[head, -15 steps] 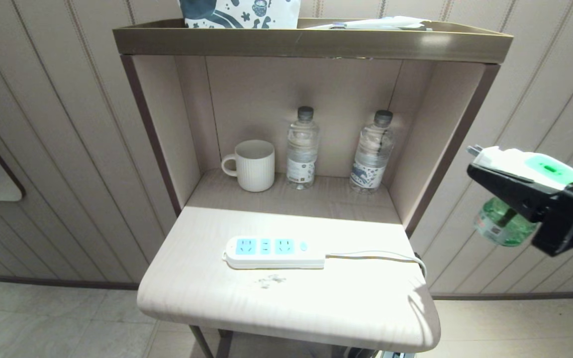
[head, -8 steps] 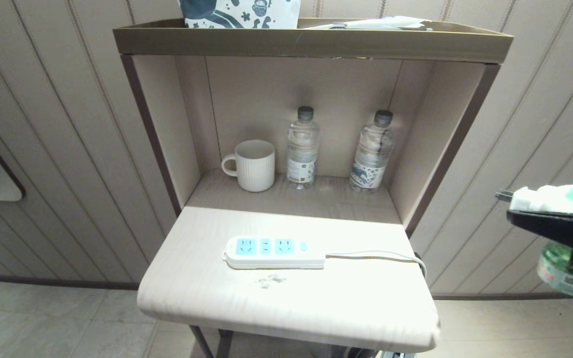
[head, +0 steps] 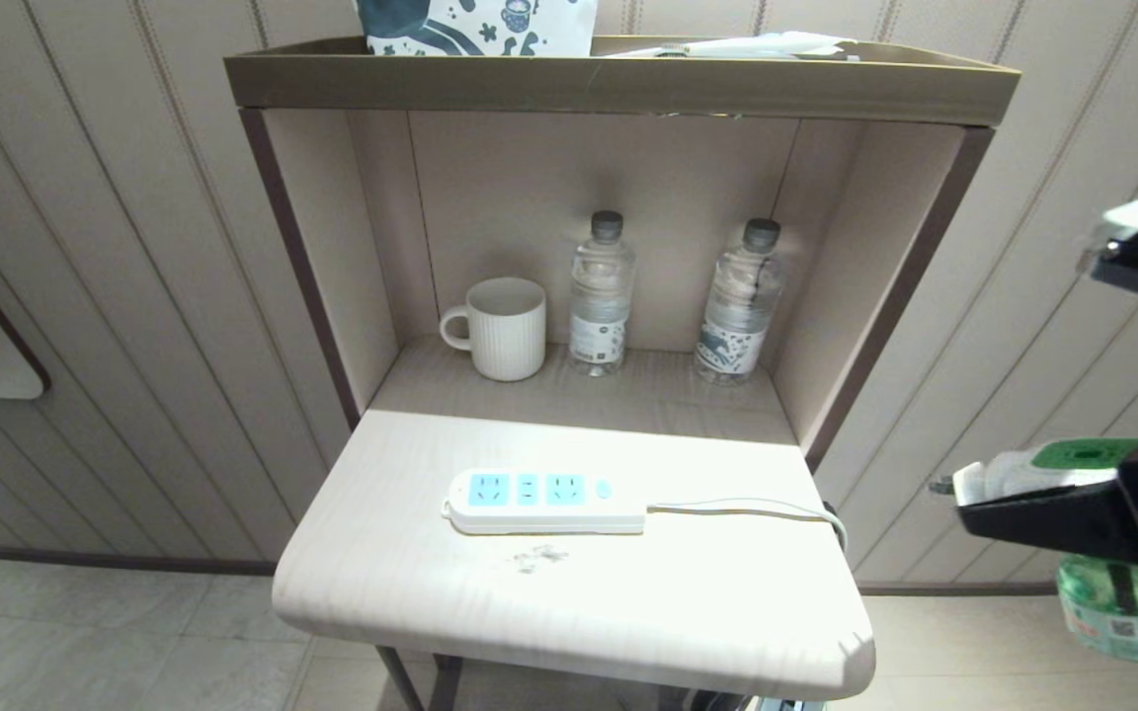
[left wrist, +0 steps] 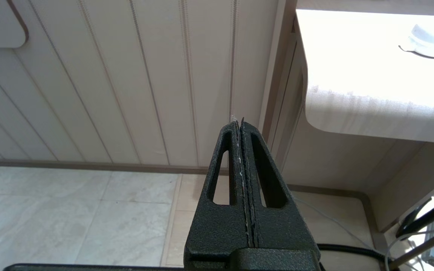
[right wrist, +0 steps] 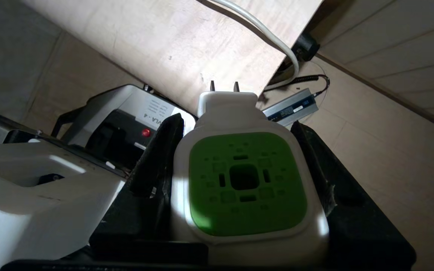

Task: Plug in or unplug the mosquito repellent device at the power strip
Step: Insert the plug into the socket

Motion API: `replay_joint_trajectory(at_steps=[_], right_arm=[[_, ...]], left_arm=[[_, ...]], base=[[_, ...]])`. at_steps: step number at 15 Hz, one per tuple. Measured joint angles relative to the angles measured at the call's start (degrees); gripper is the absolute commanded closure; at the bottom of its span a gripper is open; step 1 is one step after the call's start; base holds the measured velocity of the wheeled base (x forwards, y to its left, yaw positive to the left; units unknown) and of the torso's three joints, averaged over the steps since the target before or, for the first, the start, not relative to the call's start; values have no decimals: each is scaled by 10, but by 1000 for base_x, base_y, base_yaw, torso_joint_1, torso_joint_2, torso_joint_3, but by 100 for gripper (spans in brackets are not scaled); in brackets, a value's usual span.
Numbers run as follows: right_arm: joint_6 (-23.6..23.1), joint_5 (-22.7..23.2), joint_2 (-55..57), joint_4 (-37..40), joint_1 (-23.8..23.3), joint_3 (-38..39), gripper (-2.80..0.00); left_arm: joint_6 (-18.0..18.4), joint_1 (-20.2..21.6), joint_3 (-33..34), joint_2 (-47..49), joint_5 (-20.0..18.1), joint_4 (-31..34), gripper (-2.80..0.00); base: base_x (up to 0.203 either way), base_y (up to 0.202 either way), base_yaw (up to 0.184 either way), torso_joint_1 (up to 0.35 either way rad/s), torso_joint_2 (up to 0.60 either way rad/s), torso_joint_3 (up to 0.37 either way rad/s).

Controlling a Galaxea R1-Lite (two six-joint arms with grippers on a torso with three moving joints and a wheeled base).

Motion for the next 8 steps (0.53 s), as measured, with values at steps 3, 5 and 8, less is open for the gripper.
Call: replay_joint_trajectory(at_steps=[3, 5, 8], right_arm=[[0, 0, 27, 26, 0, -6, 0], [-1, 0, 40, 31, -1, -10, 0], [4, 2, 64, 77, -12, -35, 0]], left_arm=[[0, 0, 0, 0, 0, 0, 0], [0, 0, 0, 0, 0, 0, 0], [0, 0, 0, 0, 0, 0, 0]], base=[[0, 0, 0, 0, 0, 0], [0, 0, 0, 0, 0, 0], [0, 0, 0, 0, 0, 0]])
